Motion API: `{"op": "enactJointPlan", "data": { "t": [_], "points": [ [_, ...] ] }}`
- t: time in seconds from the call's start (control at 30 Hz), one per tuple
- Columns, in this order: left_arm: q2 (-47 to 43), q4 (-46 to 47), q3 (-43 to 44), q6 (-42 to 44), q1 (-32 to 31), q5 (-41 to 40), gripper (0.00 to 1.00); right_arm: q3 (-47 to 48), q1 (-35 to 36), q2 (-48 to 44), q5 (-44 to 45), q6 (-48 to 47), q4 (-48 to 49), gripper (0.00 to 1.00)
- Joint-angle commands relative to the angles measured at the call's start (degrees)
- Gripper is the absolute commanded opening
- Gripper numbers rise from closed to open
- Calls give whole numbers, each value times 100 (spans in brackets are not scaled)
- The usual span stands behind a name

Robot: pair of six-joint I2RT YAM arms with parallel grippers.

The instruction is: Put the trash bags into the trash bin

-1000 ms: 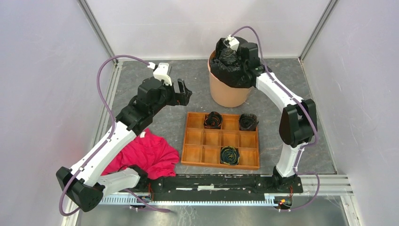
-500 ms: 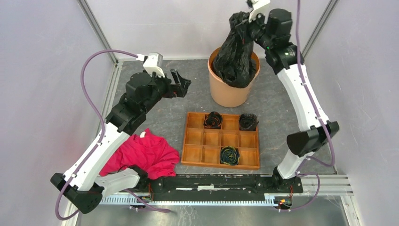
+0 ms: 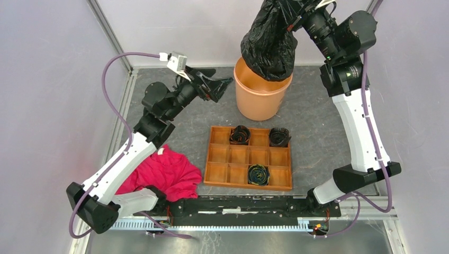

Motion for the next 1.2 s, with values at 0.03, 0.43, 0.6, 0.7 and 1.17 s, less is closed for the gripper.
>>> {"op": "enactJointPlan", "data": {
  "t": [0.03, 0.43, 0.6, 0.7, 1.17],
  "points": [
    [359, 1919, -276, 868, -25, 1017, 100, -43, -107, 9, -431, 752, 609, 0],
    [1921, 2461, 255, -8, 464, 1196, 100, -249, -863, 250, -1643, 3727, 2188, 0],
    [2488, 4162, 96, -2230, 446, 1974, 100, -340, -866, 186, -1717, 3792, 2244, 0],
    [2898, 5385, 25, -3319, 425, 2226, 100, -503, -862, 115, -1712, 3787, 2291, 0],
    [4075, 3653, 1276, -2573, 412, 1338, 37, -235, -1023, 166, -1832, 4001, 2351, 0]
  ]
}}
